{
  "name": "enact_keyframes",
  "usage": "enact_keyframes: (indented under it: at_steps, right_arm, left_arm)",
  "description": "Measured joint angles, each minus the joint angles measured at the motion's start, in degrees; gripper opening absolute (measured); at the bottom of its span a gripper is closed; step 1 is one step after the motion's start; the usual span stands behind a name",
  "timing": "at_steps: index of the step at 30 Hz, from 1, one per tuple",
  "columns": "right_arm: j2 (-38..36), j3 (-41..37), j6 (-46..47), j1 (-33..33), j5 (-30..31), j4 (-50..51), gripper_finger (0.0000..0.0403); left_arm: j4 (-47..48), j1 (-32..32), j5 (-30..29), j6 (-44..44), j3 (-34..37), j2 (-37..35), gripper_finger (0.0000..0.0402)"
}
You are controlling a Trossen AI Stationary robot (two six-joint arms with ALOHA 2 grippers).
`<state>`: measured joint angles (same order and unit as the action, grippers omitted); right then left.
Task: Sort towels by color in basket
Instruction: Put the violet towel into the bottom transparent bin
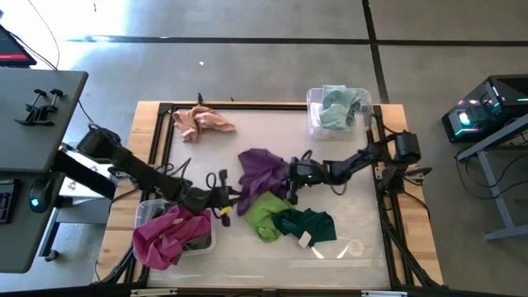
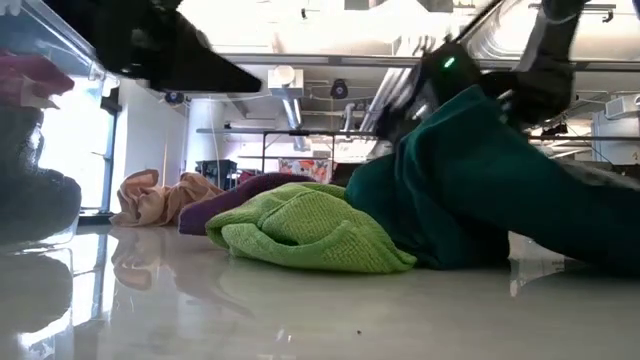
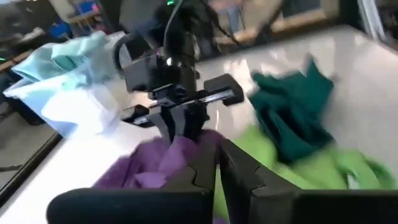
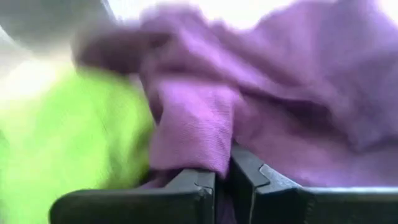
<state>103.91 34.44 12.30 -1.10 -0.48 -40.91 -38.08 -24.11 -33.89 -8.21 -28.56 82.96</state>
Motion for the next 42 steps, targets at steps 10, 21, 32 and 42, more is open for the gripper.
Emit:
enact_keyframes:
  at_steps: [10, 21, 32, 42]
  right_arm:
    - [-1.2, -3.0, 8.5, -0.4, -3.4, -9.8, 0.0008]
    - [-1.3, -3.0, 10.4, -1.5, -3.5, -13.9, 0.0009]
    - [-1.3, -3.0, 17.3, -2.2, -0.1, -14.2, 0.0009]
    - [-1.3, -3.1, 22.2, -7.0, -5.7, -19.2, 0.0009]
  left_arm:
    - [-18.9, 7.4, 5.3, -9.7, -2.4, 12.0, 0.0098]
    - [-17.9, 7.2, 5.1, -22.0, -4.6, 12.7, 0.0222]
    - [-15.6, 0.1, -8.1, -25.1, -5.2, 1.7, 0.0236]
    - [26.4, 11.6, 5.4, -16.1, -20.9, 1.2, 0.0237]
